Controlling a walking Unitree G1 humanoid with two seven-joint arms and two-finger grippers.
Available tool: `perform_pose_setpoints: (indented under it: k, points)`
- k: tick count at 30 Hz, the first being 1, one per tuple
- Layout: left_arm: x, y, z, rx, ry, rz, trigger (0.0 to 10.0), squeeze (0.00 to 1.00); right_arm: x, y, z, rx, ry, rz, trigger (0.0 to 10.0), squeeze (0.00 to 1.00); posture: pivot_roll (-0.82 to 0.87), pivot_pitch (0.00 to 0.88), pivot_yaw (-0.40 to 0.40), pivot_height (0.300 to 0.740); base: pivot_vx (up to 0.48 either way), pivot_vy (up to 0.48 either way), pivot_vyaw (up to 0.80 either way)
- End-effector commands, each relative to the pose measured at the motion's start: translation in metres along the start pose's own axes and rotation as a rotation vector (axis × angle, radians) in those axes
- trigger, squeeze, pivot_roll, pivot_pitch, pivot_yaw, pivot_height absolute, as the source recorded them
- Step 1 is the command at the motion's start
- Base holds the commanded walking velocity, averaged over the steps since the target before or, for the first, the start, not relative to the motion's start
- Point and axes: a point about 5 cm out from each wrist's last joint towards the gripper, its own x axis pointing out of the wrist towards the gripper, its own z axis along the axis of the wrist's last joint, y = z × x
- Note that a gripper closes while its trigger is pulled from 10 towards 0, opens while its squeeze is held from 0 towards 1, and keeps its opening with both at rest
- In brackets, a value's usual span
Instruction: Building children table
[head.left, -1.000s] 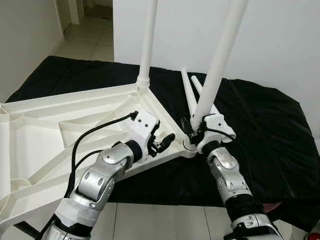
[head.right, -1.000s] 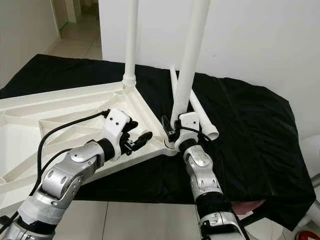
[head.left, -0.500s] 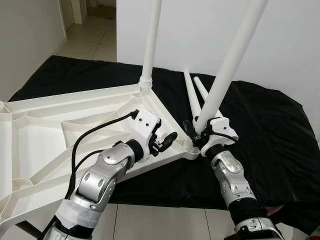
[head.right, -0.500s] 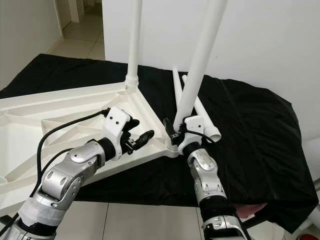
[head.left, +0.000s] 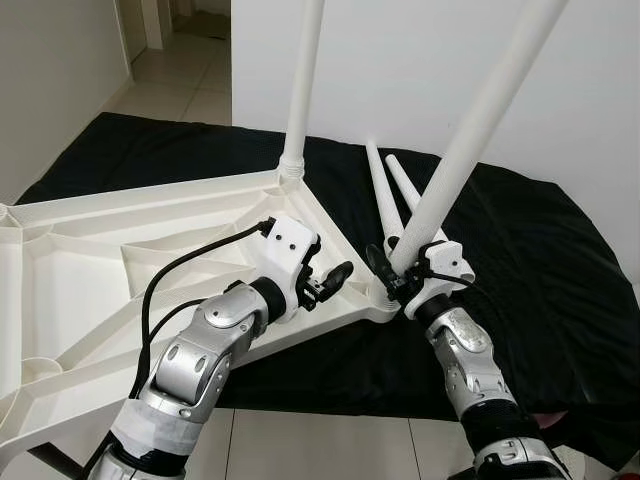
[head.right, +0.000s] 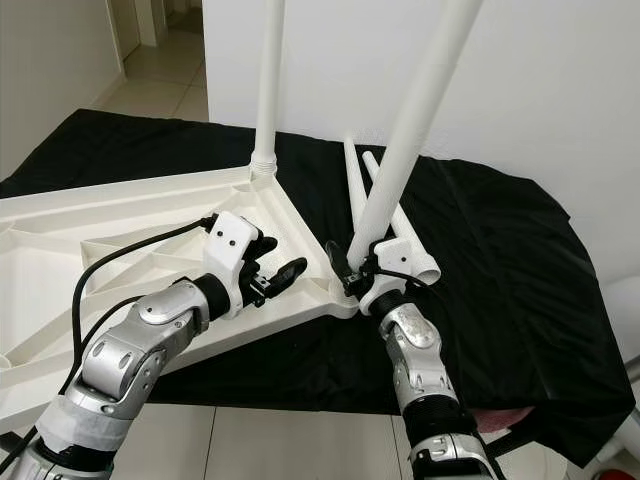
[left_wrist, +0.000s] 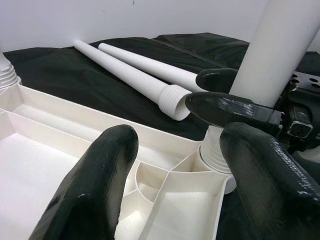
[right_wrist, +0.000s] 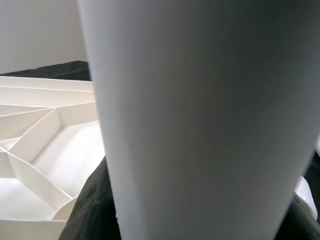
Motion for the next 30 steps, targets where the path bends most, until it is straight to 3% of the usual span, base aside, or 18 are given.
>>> perform_pose_setpoints:
  k: [1, 24, 30]
  points:
    - [0.001, -0.001, 0.003, 0.011, -0.003, 0.021, 10.0, 0.00, -0.013, 0.001, -0.025, 0.016, 0.130, 0.004, 10.0, 0.00, 0.05, 0.000, -0.113, 0.740, 0.000, 0.000, 0.00]
    - [0.000, 0.000, 0.011, 0.019, -0.024, 0.025, 10.0, 0.00, -0.012, -0.010, -0.045, 0.109, 0.286, -0.101, 10.0, 0.00, 0.06, 0.000, -0.108, 0.740, 0.000, 0.000, 0.00]
    - [0.000, 0.000, 0.012, 0.022, -0.030, 0.027, 10.0, 0.00, -0.012, -0.011, -0.050, 0.213, 0.313, -0.157, 10.0, 0.00, 0.06, 0.000, -0.111, 0.740, 0.000, 0.000, 0.00]
